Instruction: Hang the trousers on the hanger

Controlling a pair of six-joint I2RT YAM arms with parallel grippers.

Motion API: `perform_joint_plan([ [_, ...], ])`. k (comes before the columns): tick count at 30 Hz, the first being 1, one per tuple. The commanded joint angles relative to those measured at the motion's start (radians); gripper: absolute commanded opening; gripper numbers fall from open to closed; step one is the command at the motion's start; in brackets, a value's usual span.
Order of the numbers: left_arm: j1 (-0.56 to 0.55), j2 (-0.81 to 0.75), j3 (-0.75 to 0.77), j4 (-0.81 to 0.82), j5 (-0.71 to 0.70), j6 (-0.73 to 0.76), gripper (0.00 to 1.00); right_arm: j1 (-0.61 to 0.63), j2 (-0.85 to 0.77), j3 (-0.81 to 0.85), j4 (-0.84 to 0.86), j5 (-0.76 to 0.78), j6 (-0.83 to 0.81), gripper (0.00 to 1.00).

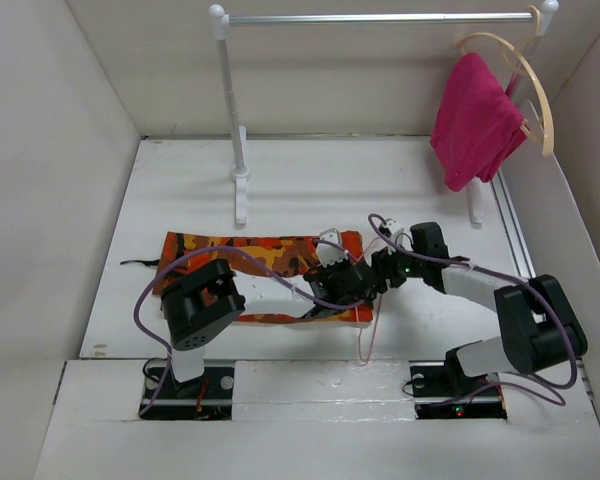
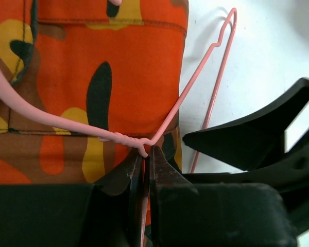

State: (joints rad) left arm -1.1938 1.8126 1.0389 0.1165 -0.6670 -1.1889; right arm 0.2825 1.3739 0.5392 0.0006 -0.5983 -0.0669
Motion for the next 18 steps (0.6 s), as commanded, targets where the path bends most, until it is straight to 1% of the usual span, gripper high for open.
perform_joint_plan([
  [1,0.007,-0.015,0.041,-0.072,-0.091,-0.038,0.00,-0.008,0.046,-0.018,0.116,-0.060,-0.010,0.67],
  [3,0.007,-0.013,0.043,-0.080,-0.089,-0.052,0.00,-0.008,0.080,-0.028,0.133,-0.078,-0.004,0.69],
  [5,0.007,-0.010,0.038,-0.080,-0.088,-0.063,0.00,-0.008,0.109,-0.038,0.186,-0.133,0.013,0.69],
  [7,0.007,-0.004,0.038,-0.080,-0.091,-0.067,0.00,-0.008,0.151,-0.047,0.229,-0.162,0.025,0.66],
  [8,0.007,-0.002,0.044,-0.089,-0.094,-0.069,0.00,-0.008,0.163,-0.048,0.237,-0.182,0.029,0.63],
  [10,0.016,0.007,0.047,-0.100,-0.097,-0.067,0.00,-0.008,0.197,-0.048,0.257,-0.204,0.026,0.41],
  [11,0.016,0.008,0.049,-0.107,-0.100,-0.067,0.00,-0.017,0.208,-0.048,0.257,-0.234,0.016,0.26],
  [12,0.028,0.008,0.047,-0.110,-0.100,-0.063,0.00,-0.017,0.211,-0.048,0.259,-0.250,0.015,0.07],
  [13,0.028,0.008,0.044,-0.112,-0.101,-0.061,0.00,-0.032,0.189,-0.054,0.257,-0.265,0.015,0.00],
  [15,0.049,0.001,0.030,-0.115,-0.101,-0.052,0.00,-0.074,0.140,-0.065,0.231,-0.265,0.010,0.00],
  [16,0.049,-0.013,0.027,-0.115,-0.111,-0.040,0.00,-0.092,0.110,-0.067,0.169,-0.259,-0.002,0.00],
  [17,0.049,-0.022,0.017,-0.115,-0.115,-0.029,0.00,-0.112,0.043,-0.064,0.126,-0.247,-0.035,0.00],
  [18,0.059,-0.028,0.012,-0.113,-0.121,-0.018,0.00,-0.156,0.009,-0.061,0.078,-0.242,-0.051,0.00],
])
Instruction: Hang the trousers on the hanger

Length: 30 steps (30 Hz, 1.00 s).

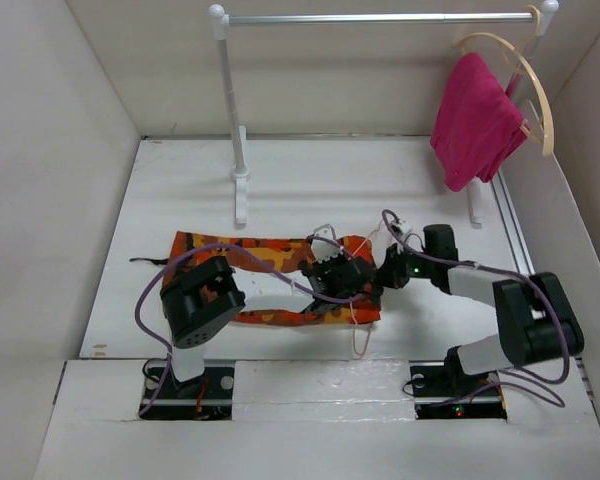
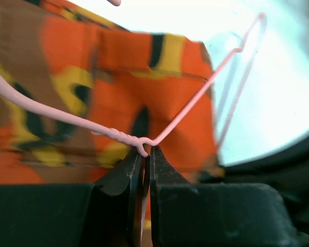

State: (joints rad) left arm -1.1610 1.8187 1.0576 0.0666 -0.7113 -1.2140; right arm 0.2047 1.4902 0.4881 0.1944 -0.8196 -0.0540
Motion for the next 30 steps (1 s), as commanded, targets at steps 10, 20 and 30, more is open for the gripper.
perform_joint_plan([
  [10,0.099,-0.113,-0.094,-0.099,-0.071,0.065,0.00,-0.377,-0.334,0.007,-0.512,-0.059,-0.242,0.00],
  [20,0.119,-0.312,-0.246,-0.114,-0.080,0.194,0.00,-0.544,-0.329,0.001,-0.478,-0.059,-0.215,0.00],
  [30,0.052,-0.375,-0.180,-0.120,-0.082,0.314,0.00,-0.544,-0.240,0.024,-0.404,-0.033,-0.216,0.00],
])
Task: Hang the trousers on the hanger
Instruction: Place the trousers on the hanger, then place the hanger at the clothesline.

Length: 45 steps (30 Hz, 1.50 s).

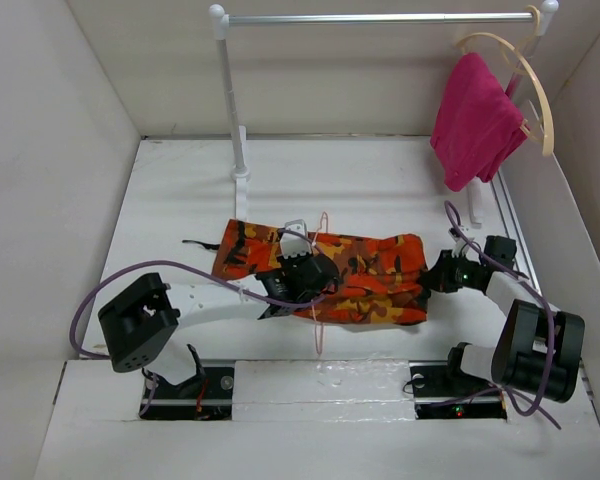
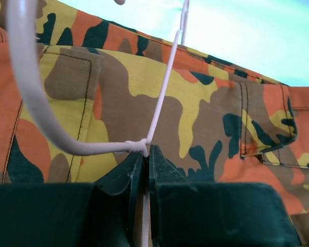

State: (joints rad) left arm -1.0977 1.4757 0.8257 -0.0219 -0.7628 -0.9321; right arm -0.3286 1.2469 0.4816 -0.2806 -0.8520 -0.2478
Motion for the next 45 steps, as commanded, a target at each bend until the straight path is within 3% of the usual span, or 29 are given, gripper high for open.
perform_joint_plan([
  [1,-0.011,-0.032,0.058,-0.041,-0.045,0.026,0.00,-0.010,0.000,0.028,0.070,0.007,-0.027,0.00],
  [8,-0.030,-0.028,0.182,-0.106,-0.098,0.013,0.00,-0.010,0.005,0.015,0.052,0.048,-0.036,0.03],
  [9,-0.042,-0.035,0.188,-0.096,-0.099,0.030,0.00,0.000,0.002,0.021,0.025,0.047,-0.039,0.23],
  [12,-0.060,-0.066,0.242,-0.125,-0.107,0.036,0.00,0.000,-0.068,0.064,-0.066,0.050,-0.056,0.58],
  [14,-0.060,-0.083,0.312,-0.173,-0.112,0.062,0.00,0.013,-0.168,0.113,-0.117,0.048,-0.044,0.62],
  [18,-0.060,-0.121,0.440,-0.199,-0.099,0.168,0.00,0.085,-0.366,0.230,-0.189,0.045,0.067,0.65],
  [22,-0.060,-0.118,0.599,-0.280,-0.075,0.252,0.00,0.259,-0.408,0.444,-0.250,0.084,0.142,0.65],
  [25,-0.060,-0.094,0.719,-0.323,-0.047,0.297,0.00,0.365,-0.425,0.546,-0.189,0.094,0.244,0.67],
  [32,-0.060,-0.066,0.865,-0.317,-0.009,0.369,0.00,0.730,-0.429,0.528,0.184,0.198,0.620,0.72],
  [33,-0.060,-0.058,0.883,-0.317,-0.006,0.377,0.00,0.847,-0.399,0.522,0.260,0.237,0.655,0.72],
  [40,-0.060,-0.048,0.914,-0.309,0.003,0.392,0.00,1.049,-0.300,0.528,0.368,0.358,0.700,0.73],
  [45,-0.060,-0.057,0.917,-0.303,0.022,0.385,0.00,1.082,-0.274,0.483,0.428,0.406,0.734,0.68],
])
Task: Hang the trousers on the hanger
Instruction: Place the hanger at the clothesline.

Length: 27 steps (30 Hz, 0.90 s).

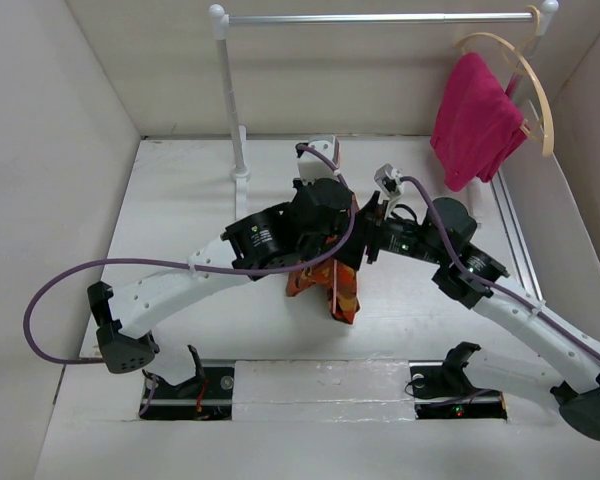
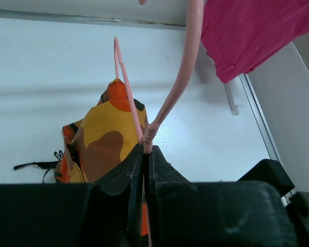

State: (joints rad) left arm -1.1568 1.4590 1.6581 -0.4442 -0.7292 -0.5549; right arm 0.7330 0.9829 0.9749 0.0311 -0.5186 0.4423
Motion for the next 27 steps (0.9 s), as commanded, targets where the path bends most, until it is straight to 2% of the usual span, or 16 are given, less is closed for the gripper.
perform_joint_plan([
  [1,-0.001,-0.042,0.086,0.119,-0.009,0.009,0.00,0.020,-0.009,-0.015,0.122,0.089,0.045,0.65],
  [2,-0.001,-0.046,0.088,0.119,-0.009,0.010,0.00,0.029,-0.009,-0.019,0.134,0.092,0.047,0.58],
  [4,-0.001,-0.049,0.086,0.119,-0.007,0.012,0.00,0.029,-0.010,-0.027,0.136,0.100,0.053,0.51],
  [5,-0.001,-0.051,0.086,0.118,-0.007,0.010,0.00,0.029,-0.010,-0.030,0.136,0.103,0.053,0.41],
  [7,-0.001,-0.052,0.086,0.121,-0.004,0.009,0.00,0.029,-0.013,-0.036,0.138,0.114,0.058,0.35],
  [8,-0.001,-0.055,0.086,0.121,-0.004,0.009,0.00,0.029,-0.015,-0.039,0.141,0.117,0.061,0.27],
  [10,-0.001,-0.057,0.086,0.124,-0.003,0.007,0.00,0.029,-0.021,-0.047,0.144,0.126,0.072,0.20],
  [12,-0.001,-0.061,0.085,0.125,0.001,0.007,0.00,0.029,-0.026,-0.051,0.151,0.134,0.084,0.05],
  [13,-0.001,-0.063,0.086,0.127,0.002,0.006,0.00,0.029,-0.026,-0.053,0.156,0.138,0.090,0.02],
  [20,-0.001,-0.058,0.155,0.127,0.047,0.019,0.00,0.029,-0.029,-0.012,0.248,0.181,0.170,0.00],
  [25,-0.001,-0.060,0.198,0.130,0.065,0.038,0.19,0.029,0.016,0.094,0.248,0.180,0.173,0.00],
  [27,-0.001,-0.071,0.198,0.140,0.068,0.046,0.37,0.029,0.033,0.139,0.242,0.177,0.173,0.00],
])
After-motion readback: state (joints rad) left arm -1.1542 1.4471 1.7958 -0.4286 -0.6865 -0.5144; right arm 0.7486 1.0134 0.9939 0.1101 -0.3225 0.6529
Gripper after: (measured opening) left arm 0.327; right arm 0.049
